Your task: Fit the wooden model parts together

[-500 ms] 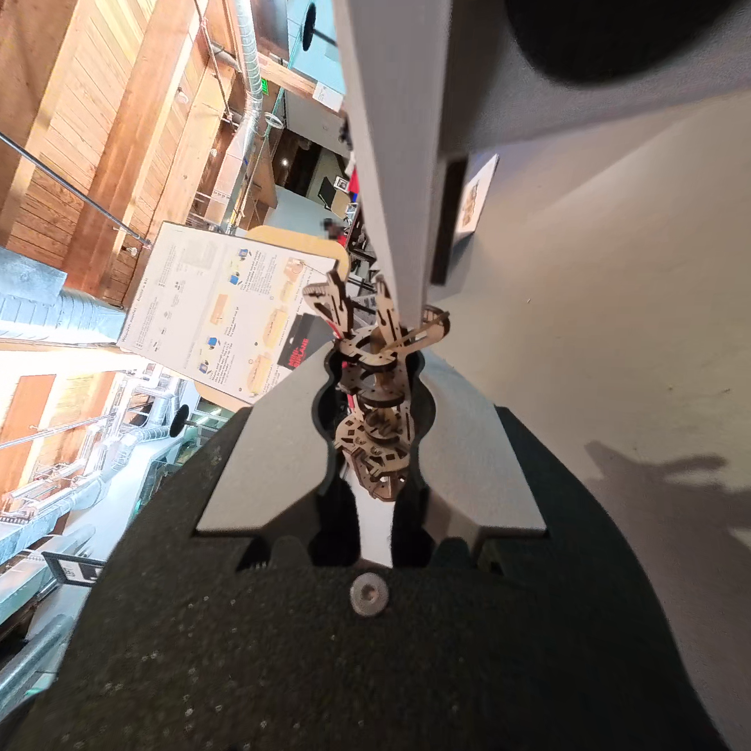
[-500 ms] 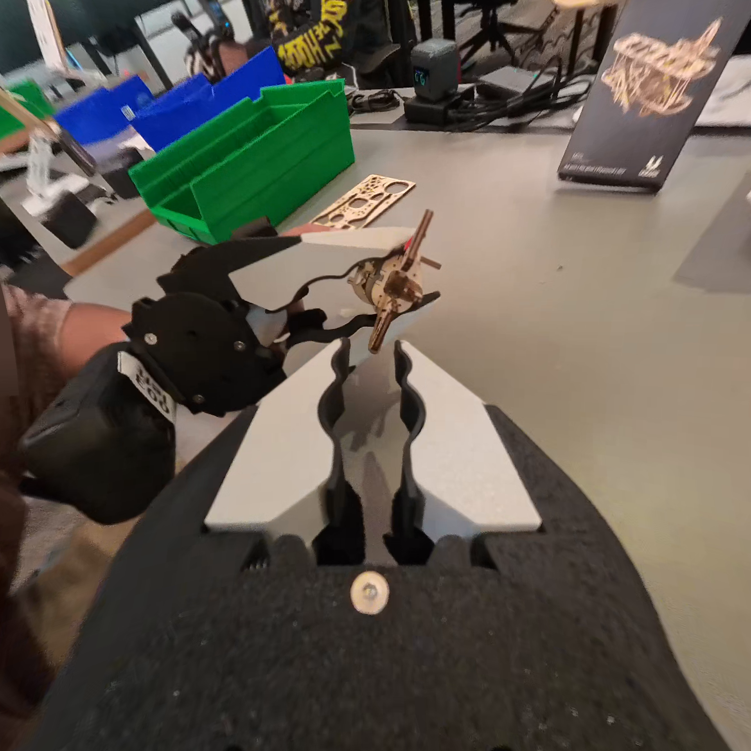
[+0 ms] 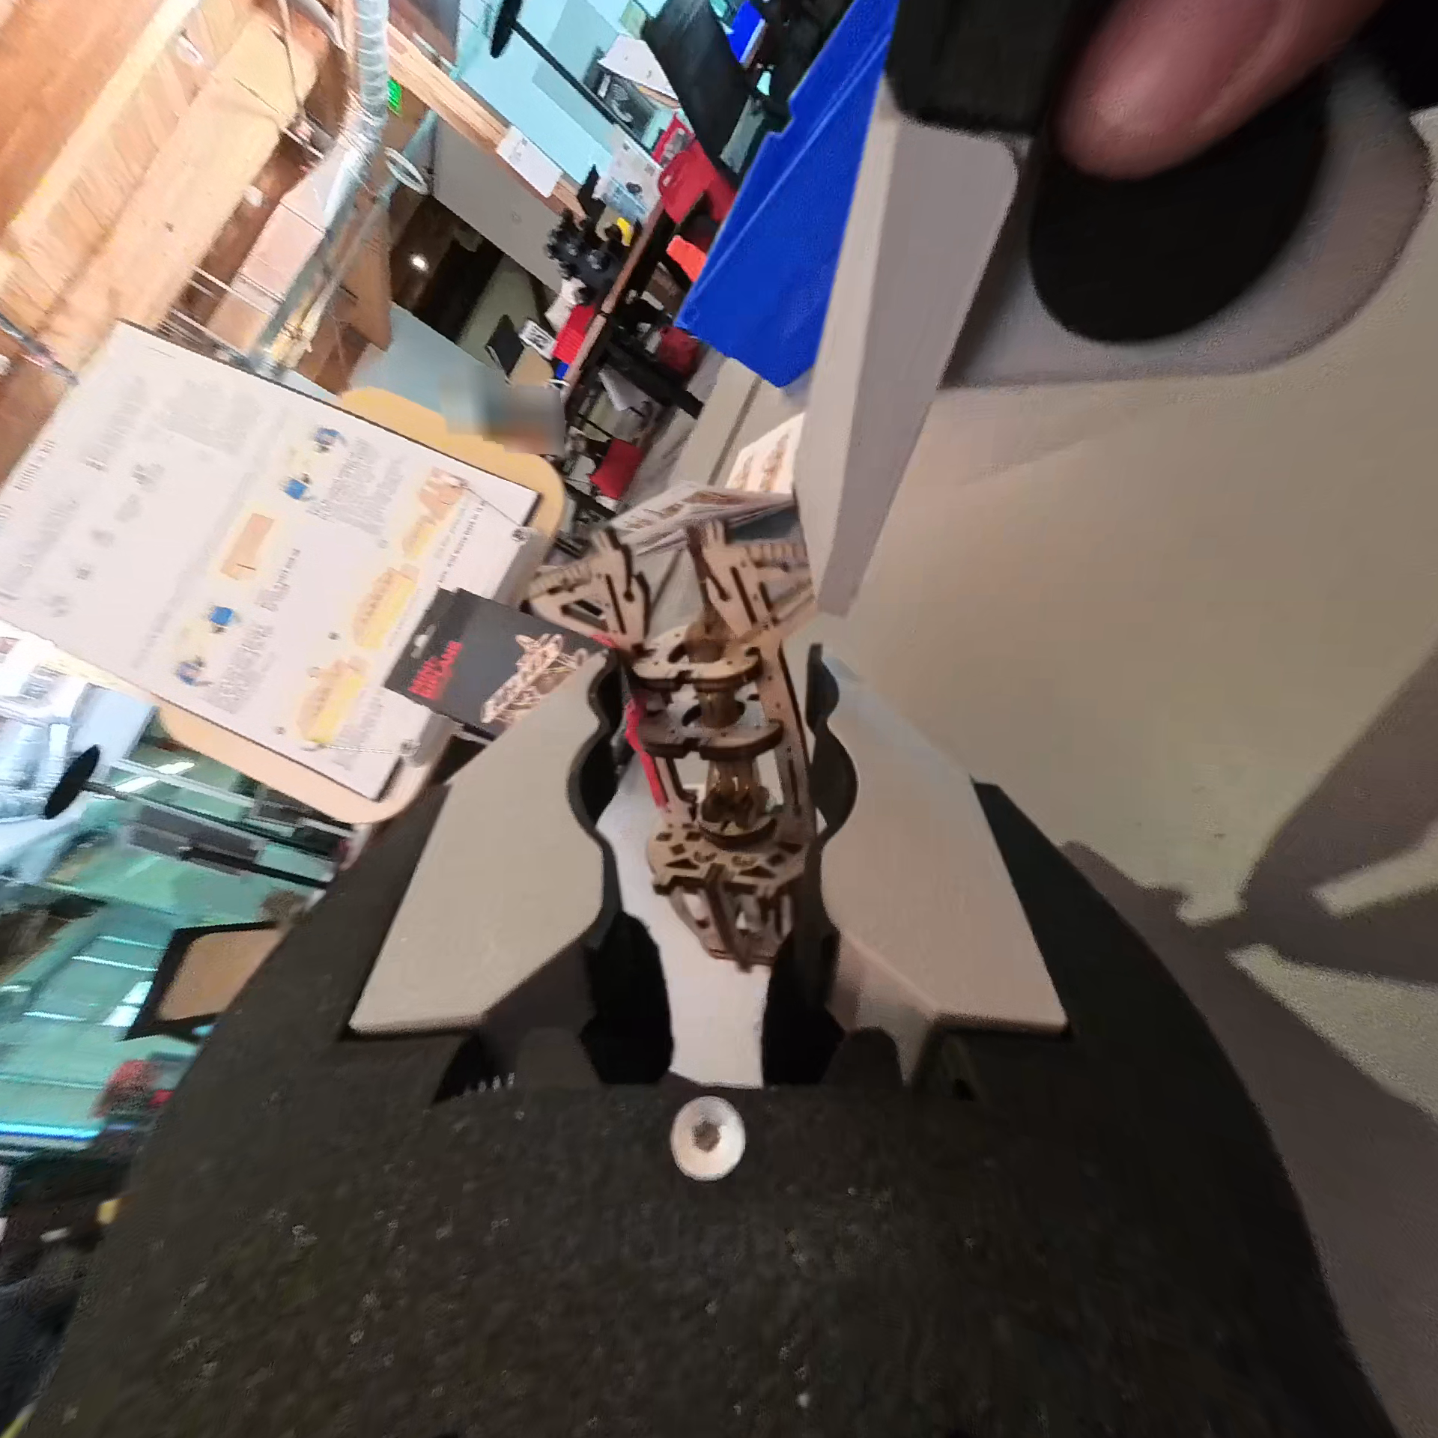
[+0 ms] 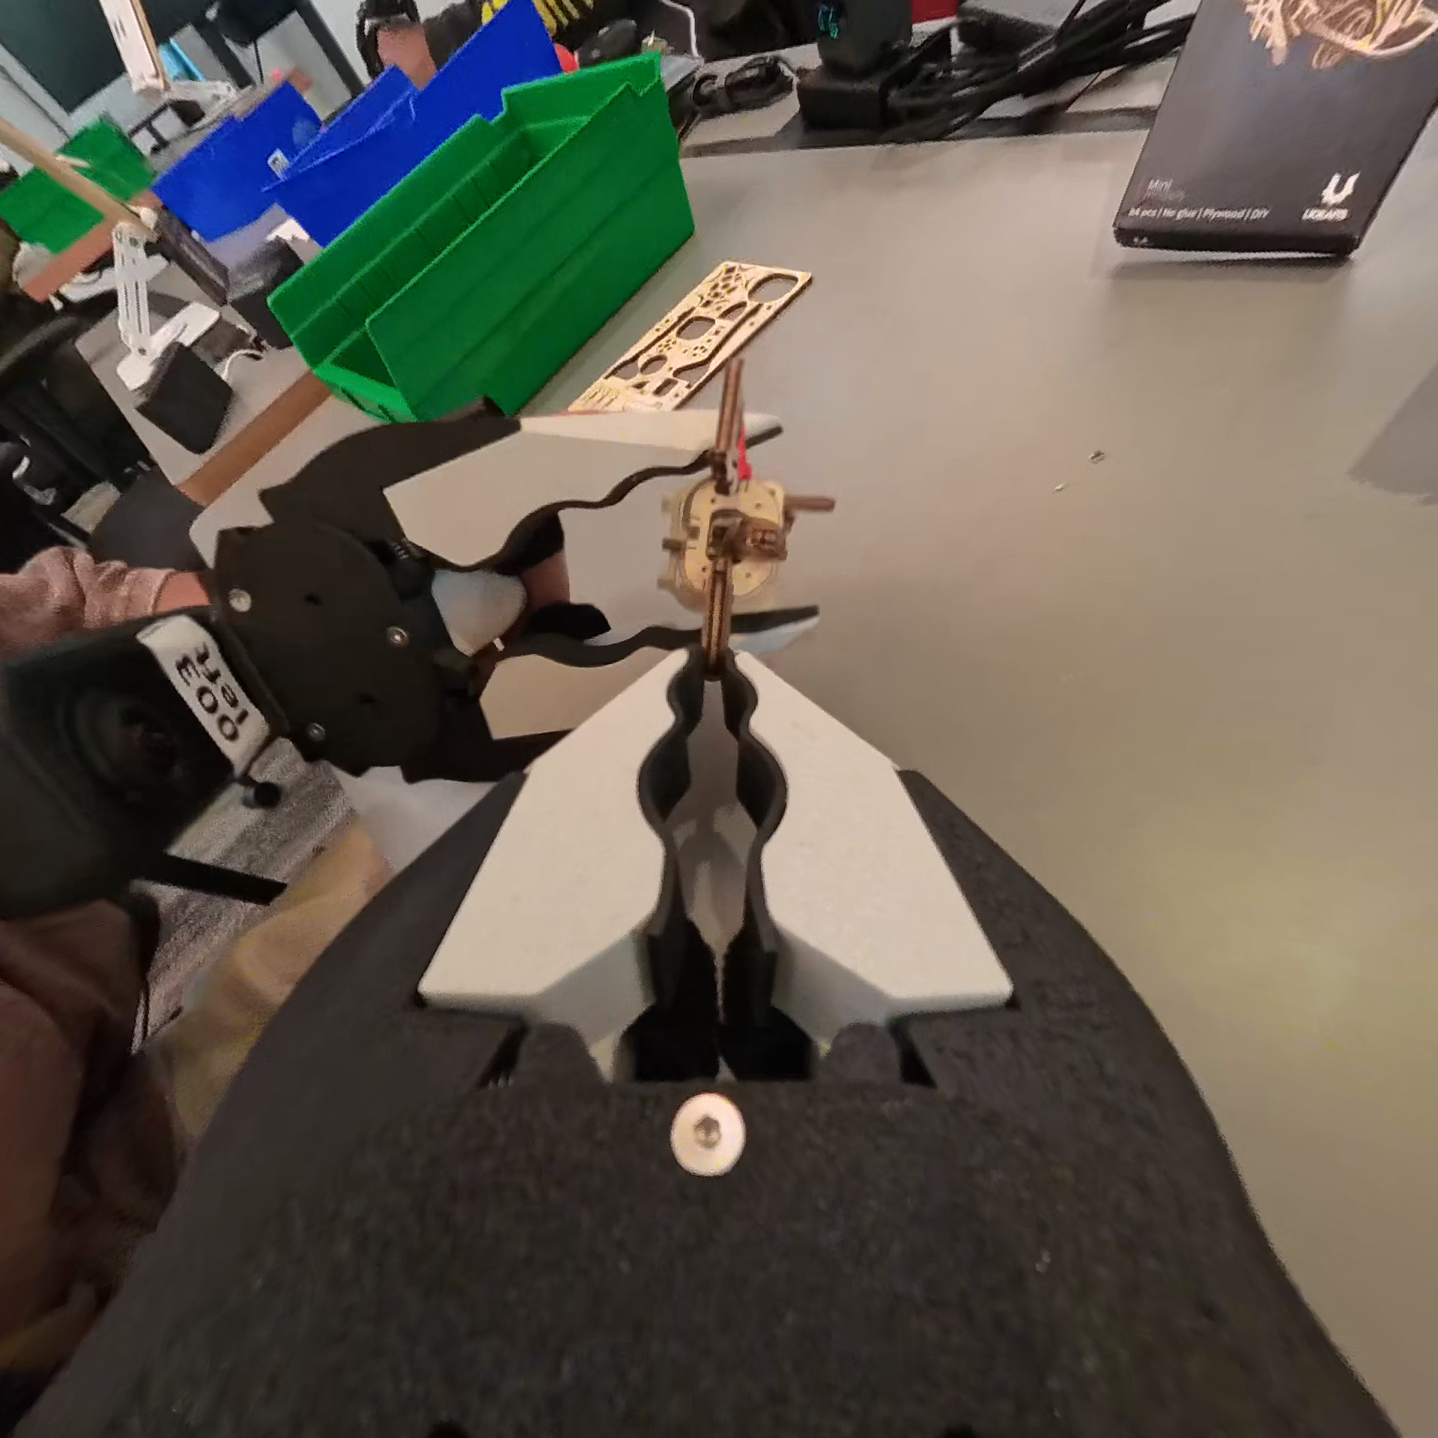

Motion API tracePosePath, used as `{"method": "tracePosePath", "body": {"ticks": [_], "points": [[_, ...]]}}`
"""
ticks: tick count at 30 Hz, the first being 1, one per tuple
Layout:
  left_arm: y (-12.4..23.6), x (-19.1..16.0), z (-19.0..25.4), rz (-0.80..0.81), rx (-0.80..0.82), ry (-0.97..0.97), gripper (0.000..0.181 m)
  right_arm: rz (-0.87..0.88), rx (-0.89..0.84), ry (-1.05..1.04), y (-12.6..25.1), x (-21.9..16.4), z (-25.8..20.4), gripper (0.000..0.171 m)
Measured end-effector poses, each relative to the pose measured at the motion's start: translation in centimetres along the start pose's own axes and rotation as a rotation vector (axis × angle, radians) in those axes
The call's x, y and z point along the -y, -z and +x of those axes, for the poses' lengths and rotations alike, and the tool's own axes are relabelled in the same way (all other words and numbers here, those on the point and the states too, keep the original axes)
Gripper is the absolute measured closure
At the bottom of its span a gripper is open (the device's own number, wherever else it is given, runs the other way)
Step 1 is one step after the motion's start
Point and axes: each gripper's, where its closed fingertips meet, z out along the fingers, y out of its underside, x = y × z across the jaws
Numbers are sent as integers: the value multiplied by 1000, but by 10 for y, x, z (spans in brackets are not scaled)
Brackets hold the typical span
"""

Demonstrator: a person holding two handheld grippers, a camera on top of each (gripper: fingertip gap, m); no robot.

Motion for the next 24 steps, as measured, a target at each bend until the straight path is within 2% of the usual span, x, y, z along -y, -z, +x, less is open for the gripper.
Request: {"method": "tracePosePath", "body": {"ticks": [3, 8, 11, 13, 16, 19, 22, 24], "points": [[-3, -1, 6, -24, -77, 71, 122, -80, 51, 14, 7, 2, 6, 169], [8, -1, 29, -56, -310, 373, 111, -217, 177, 69, 17, 0, 5, 169], [20, 6, 45, -46, -559, 631, 111, -265, 274, 121, 19, -1, -3, 169], [32, 20, 53, 10, -747, 816, 120, -288, 353, 167, 20, -3, -11, 169], [36, 24, 53, 62, -850, 957, 133, -292, 424, 187, 18, 0, -15, 170], [39, 27, 50, 117, -884, 1011, 151, -266, 456, 171, 14, 6, -12, 171], [38, 28, 42, 139, -887, 1113, 152, -182, 515, 108, 17, 13, -14, 171], [38, 27, 35, 157, -876, 1182, 151, -110, 518, 76, 20, 13, -11, 150]]}}
